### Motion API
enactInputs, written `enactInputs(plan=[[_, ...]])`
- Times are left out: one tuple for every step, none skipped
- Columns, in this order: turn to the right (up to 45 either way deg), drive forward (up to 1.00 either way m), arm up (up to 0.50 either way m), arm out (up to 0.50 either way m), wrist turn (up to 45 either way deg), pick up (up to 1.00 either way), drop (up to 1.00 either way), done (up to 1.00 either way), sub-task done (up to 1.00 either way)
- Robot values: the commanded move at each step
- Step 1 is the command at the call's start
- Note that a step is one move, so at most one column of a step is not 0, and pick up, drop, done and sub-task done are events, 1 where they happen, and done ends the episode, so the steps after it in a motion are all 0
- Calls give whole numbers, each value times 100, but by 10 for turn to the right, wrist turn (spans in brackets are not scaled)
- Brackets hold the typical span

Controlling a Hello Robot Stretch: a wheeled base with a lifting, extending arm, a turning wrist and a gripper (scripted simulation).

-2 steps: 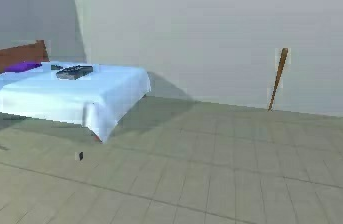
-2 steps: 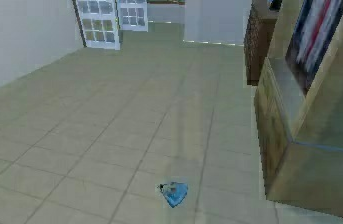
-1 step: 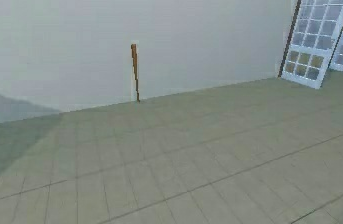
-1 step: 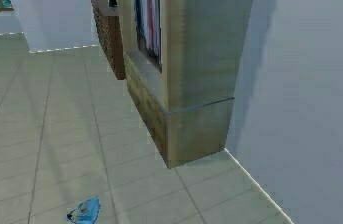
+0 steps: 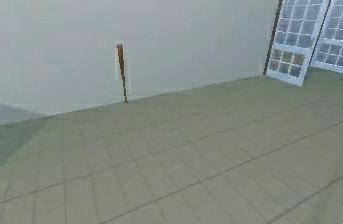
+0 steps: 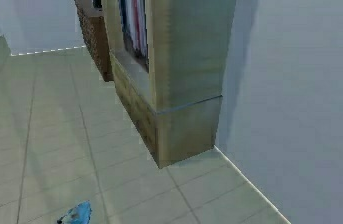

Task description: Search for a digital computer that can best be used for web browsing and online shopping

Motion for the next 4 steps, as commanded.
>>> enactInputs(plan=[[0, 65, 0, 0, 0, 0, 0, 0, 0], [390, 0, 0, 0, 0, 0, 0, 0, 0], [0, 100, 0, 0, 0, 0, 0, 0, 0], [0, 10, 0, 0, 0, 0, 0, 0, 0]])
